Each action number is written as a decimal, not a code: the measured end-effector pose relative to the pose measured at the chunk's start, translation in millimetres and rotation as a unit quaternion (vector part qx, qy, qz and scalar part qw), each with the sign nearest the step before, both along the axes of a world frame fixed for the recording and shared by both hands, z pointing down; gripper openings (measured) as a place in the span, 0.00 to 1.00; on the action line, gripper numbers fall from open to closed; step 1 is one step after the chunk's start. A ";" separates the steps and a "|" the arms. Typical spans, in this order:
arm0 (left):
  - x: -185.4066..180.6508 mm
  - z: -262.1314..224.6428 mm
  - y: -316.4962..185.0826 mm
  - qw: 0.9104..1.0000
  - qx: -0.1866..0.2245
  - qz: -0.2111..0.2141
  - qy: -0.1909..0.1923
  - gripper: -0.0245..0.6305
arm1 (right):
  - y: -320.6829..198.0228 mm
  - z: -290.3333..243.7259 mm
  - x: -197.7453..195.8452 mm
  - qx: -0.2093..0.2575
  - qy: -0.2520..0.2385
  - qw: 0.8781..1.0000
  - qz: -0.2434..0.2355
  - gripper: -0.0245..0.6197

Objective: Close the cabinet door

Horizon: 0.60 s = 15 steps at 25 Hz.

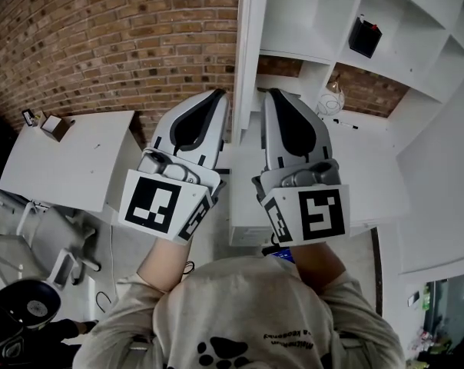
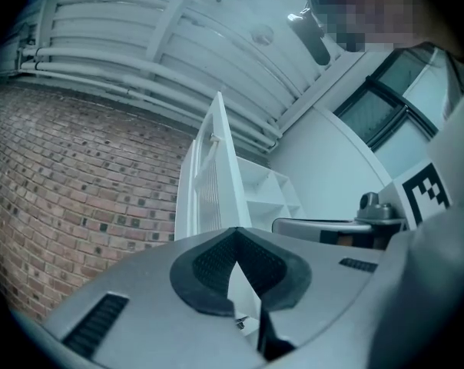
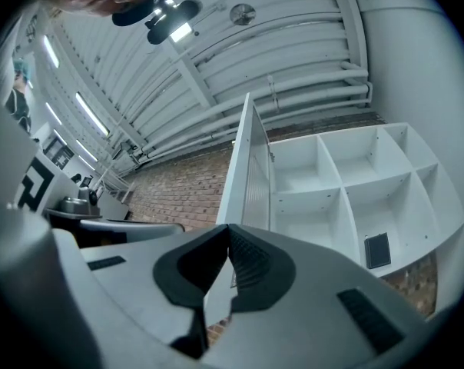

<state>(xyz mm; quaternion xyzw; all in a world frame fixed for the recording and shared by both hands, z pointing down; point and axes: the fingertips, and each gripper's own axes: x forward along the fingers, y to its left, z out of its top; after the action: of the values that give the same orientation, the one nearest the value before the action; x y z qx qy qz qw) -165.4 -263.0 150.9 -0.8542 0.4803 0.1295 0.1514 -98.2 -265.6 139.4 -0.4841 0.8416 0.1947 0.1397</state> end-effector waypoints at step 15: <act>1.8 -28.2 -10.1 0.999 0.027 -0.008 -0.019 0.05 | -15.0 -27.6 -11.5 -0.013 0.007 1.000 -0.016 0.07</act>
<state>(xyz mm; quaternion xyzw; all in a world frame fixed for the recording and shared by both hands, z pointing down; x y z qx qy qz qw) -163.6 -273.1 122.7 -0.8482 0.4804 0.1254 0.1843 -109.6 -280.6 111.8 -0.4710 0.8526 0.1849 0.1308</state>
